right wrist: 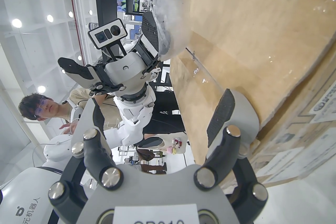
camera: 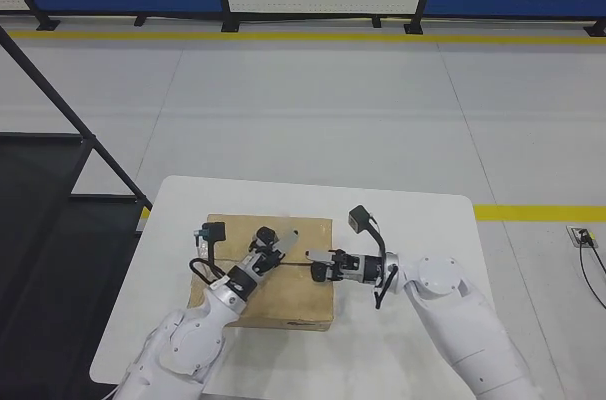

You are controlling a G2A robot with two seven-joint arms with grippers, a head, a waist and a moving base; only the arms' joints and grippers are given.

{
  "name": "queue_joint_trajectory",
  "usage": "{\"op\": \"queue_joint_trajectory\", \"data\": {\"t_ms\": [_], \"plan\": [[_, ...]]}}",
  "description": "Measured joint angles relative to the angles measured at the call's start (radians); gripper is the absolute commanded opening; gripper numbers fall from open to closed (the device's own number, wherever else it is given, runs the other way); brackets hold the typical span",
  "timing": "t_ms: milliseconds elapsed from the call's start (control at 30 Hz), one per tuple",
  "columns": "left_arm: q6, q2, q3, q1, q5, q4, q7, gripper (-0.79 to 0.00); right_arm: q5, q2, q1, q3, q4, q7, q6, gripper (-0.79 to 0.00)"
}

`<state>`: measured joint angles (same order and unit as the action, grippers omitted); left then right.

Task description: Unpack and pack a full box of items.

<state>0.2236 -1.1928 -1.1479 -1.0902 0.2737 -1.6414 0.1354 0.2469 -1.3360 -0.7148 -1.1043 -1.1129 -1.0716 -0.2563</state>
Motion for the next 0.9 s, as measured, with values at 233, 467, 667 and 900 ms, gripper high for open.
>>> {"op": "queue_joint_trajectory", "data": {"t_ms": [233,467,667,900], "plan": [[0.005,-0.008,0.017,0.001,0.018,0.01,0.004,0.0,0.006,0.005,-0.006,-0.006,-0.003,0.004,-0.007,0.0],[0.007,-0.015,0.025,0.003,0.03,0.012,0.008,0.0,0.018,0.016,-0.033,-0.035,-0.033,0.017,-0.033,0.0],[0.012,-0.018,0.022,-0.004,0.041,0.005,0.019,0.0,0.026,0.028,-0.075,-0.069,-0.087,0.04,-0.057,0.0],[0.015,-0.023,0.019,-0.007,0.053,0.01,0.024,0.0,0.046,0.041,-0.113,-0.099,-0.136,0.03,-0.072,0.0]]}}
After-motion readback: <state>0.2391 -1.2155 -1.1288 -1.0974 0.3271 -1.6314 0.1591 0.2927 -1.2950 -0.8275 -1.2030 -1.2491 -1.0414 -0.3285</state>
